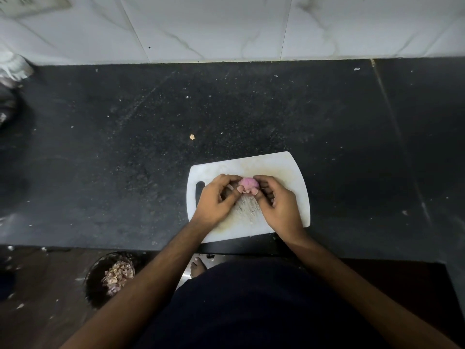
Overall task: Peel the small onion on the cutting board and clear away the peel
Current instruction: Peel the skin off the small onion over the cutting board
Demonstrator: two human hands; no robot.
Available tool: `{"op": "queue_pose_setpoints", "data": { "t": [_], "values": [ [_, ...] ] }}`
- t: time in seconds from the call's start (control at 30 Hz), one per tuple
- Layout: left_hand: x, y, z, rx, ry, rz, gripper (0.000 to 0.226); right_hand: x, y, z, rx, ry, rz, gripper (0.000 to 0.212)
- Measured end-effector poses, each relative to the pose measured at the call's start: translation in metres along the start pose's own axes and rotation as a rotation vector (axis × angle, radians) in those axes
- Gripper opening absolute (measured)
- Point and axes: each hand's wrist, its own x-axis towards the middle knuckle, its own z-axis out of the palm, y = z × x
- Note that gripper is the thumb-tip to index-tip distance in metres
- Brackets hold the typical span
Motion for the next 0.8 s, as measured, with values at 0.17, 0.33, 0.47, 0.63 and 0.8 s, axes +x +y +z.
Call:
{"op": "queue_pose_setpoints", "data": {
  "t": [0.17,0.33,0.47,0.63,0.8],
  "values": [
    [-0.0004,0.0032,-0.0011,-0.053,-0.033,-0.078,0.021,-0.0047,0.0000,0.0011,-0.177,-0.038,-0.096,0.036],
    [-0.0014,-0.0003,-0.0029,-0.119,-0.023,-0.092,0.021,-0.0063,-0.0034,0.0005,-0.228,-0.056,-0.142,0.037],
    [-0.0037,-0.0013,-0.0044,-0.042,-0.037,0.009,0.027,-0.0035,-0.0006,0.0002,-0.181,-0.031,-0.098,0.029],
    [-0.0003,-0.0030,-0.0065,0.062,-0.084,0.074,0.032,-0.0021,0.0003,0.0030,-0.113,-0.020,-0.014,0.030],
    [-0.0010,-0.0044,-0.0073,0.099,-0.098,0.097,0.033,0.0016,0.0040,0.0026,-0.055,0.038,0.006,0.016]
  ]
}}
